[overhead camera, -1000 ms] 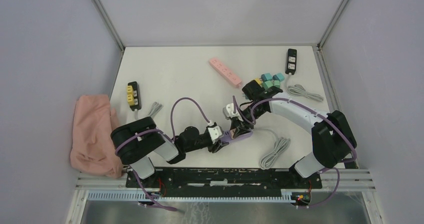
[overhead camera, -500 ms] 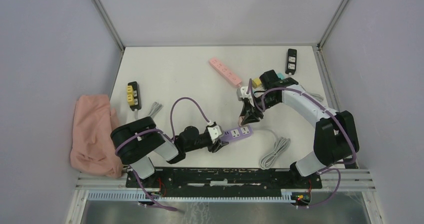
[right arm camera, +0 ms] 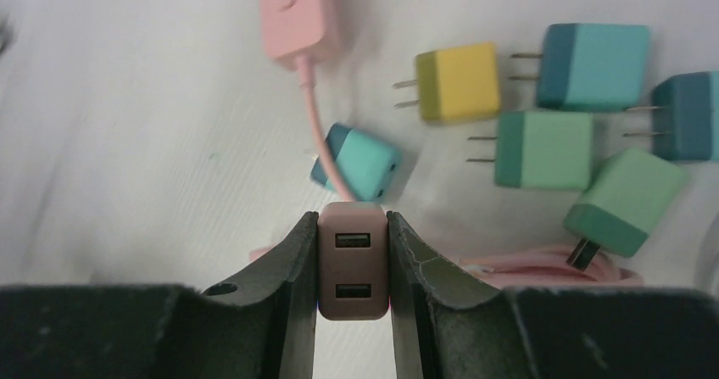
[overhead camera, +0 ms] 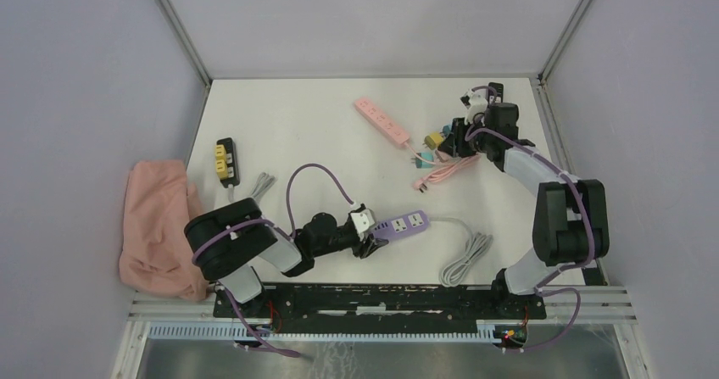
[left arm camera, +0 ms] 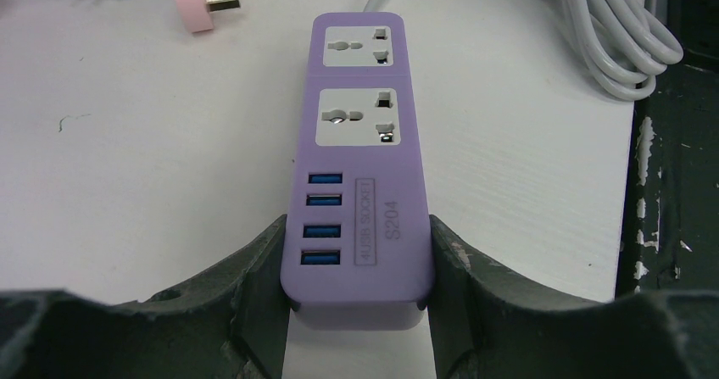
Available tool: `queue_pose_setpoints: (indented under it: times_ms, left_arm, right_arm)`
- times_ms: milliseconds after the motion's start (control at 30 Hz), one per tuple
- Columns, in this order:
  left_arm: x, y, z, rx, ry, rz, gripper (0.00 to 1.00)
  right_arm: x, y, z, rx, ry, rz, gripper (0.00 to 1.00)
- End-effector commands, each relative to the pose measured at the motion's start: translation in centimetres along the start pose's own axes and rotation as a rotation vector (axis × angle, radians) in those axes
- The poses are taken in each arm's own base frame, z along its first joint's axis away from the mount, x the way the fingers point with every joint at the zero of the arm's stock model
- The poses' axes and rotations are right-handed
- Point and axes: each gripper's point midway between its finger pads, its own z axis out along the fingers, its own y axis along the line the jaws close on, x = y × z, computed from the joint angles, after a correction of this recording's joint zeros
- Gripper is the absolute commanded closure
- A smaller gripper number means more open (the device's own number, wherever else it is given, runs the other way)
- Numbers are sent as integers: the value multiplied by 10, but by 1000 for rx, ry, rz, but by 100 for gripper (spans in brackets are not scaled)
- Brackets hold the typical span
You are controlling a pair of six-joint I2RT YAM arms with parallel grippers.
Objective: Pull the plug off the socket
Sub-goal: Place the plug at the center of the board.
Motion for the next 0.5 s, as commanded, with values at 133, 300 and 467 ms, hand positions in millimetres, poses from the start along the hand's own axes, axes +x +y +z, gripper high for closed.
queue_pose_setpoints:
  times_ms: [133, 300, 467]
  left_arm:
    - [-33, -2, -3, 10, -103, -29, 97]
    - [-34, -2, -5, 5, -104, -32, 97]
    - [-36, -1, -4, 6, -106, -22, 97]
  right_arm:
    - [-50, -52, 37, 209, -121, 231, 73]
    - [-40, -57, 40, 221, -79, 211, 49]
    - [-51, -54, 27, 224, -95, 134, 33]
